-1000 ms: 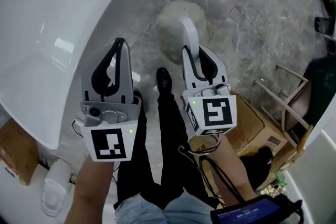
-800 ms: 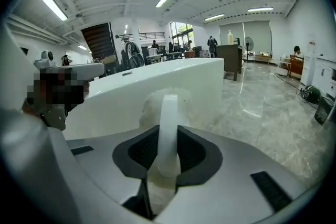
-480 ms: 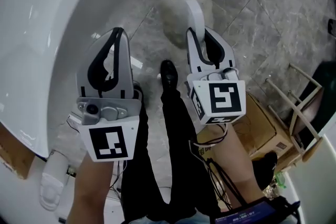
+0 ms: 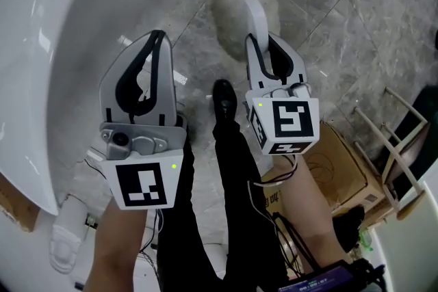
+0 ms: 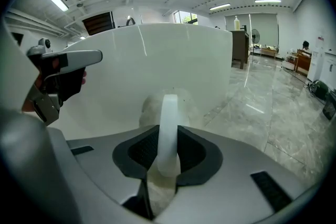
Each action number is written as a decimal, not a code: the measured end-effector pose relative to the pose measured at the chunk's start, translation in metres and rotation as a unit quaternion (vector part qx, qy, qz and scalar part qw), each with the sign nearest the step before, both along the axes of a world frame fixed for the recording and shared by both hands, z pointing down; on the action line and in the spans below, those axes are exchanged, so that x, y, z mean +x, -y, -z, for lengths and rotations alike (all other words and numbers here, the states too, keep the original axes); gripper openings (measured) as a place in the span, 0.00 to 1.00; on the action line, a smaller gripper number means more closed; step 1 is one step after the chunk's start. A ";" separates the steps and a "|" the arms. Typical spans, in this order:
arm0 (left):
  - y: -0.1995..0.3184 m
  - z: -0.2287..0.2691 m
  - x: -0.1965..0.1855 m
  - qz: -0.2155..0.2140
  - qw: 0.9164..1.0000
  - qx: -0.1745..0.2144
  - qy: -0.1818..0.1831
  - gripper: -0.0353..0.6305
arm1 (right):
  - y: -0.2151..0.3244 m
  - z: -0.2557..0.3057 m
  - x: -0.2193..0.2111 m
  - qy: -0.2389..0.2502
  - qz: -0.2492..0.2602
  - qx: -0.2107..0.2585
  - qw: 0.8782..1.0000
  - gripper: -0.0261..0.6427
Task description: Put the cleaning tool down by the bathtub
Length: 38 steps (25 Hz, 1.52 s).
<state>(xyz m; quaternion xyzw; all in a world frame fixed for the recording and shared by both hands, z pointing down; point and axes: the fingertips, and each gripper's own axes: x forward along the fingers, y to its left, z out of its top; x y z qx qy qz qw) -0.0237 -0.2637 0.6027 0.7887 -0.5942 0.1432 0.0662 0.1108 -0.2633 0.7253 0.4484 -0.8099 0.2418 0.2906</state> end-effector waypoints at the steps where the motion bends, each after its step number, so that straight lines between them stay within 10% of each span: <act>1: 0.000 -0.003 -0.001 0.001 1.000 -0.001 0.001 0.08 | -0.001 -0.006 -0.001 -0.002 0.002 -0.002 1.000 0.18; 38: 0.004 -0.125 -0.020 -0.010 1.000 -0.008 0.005 0.08 | 0.001 -0.169 -0.042 -0.025 0.042 -0.041 0.998 0.18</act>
